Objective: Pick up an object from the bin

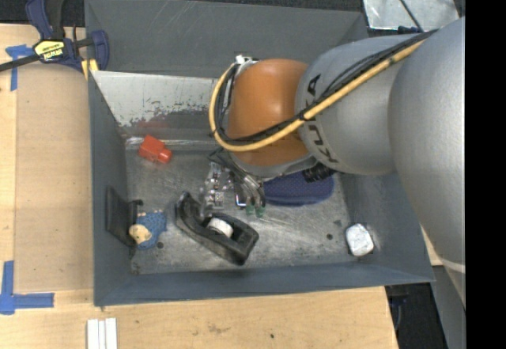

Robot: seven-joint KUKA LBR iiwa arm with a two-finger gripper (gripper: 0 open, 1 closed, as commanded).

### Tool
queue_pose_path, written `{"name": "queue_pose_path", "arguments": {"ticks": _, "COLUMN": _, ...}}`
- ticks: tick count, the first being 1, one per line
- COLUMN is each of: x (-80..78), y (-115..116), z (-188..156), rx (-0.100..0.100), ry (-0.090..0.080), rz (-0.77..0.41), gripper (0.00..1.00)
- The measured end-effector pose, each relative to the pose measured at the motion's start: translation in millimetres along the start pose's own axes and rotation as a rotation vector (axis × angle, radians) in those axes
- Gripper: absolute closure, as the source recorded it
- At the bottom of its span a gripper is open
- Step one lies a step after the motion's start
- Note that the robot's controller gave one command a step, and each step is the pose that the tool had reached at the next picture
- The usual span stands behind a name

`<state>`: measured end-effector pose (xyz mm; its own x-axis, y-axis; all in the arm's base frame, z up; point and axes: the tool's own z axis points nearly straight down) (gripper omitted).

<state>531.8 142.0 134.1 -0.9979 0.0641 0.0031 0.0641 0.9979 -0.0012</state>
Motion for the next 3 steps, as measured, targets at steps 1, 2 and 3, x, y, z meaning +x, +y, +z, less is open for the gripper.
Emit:
{"name": "queue_pose_path", "arguments": {"ticks": 1, "x": -0.9, "y": 1, "z": -3, "rx": -0.002, "ry": -0.005, "rz": -0.001, "gripper": 0.00}}
{"name": "queue_pose_path", "arguments": {"ticks": 2, "x": 2.7, "y": 3, "z": 27, "rx": -0.015, "ry": -0.024, "rz": 0.151, "gripper": 0.00}}
{"name": "queue_pose_path", "arguments": {"ticks": 3, "x": 4.6, "y": 0, "z": 29, "rx": -0.008, "ry": -0.014, "rz": 0.153, "gripper": 1.00}}
